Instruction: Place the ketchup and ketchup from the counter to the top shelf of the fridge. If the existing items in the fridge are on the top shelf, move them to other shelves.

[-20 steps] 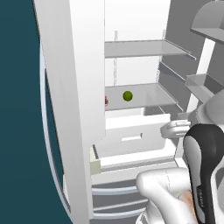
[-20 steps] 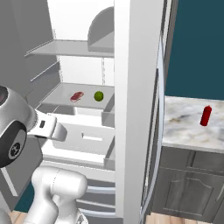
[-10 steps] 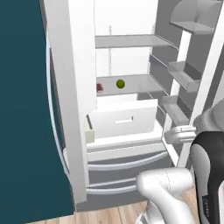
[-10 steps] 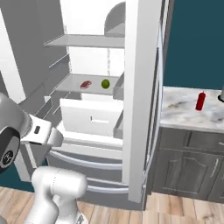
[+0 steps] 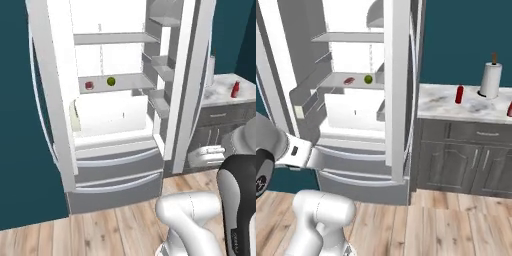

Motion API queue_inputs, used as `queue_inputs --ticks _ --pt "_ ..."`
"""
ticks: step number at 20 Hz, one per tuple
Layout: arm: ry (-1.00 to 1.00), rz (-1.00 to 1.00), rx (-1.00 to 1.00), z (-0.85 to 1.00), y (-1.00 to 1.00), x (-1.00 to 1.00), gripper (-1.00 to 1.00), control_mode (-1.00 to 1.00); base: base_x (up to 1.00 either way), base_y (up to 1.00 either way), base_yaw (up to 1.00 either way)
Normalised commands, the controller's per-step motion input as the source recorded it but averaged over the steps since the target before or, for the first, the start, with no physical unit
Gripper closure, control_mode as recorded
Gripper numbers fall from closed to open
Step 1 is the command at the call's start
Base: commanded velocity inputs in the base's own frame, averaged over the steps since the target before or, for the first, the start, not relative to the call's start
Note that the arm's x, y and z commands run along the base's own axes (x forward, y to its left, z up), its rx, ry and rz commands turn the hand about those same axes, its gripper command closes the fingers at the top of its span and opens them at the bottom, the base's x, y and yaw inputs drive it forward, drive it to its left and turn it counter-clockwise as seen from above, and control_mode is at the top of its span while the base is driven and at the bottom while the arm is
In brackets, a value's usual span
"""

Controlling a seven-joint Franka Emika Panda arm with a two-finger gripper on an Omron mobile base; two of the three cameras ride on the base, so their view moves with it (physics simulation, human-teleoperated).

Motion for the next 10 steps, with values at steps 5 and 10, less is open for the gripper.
queue_inputs --ticks 5,10 --pt "0.00 0.00 0.00 0.00 0.00 0.00 -1.00 1.00 0.04 -0.99 -0.15" --pt "0.00 0.00 0.00 0.00 0.00 0.00 -1.00 1.00 0.40 -1.00 -0.13"
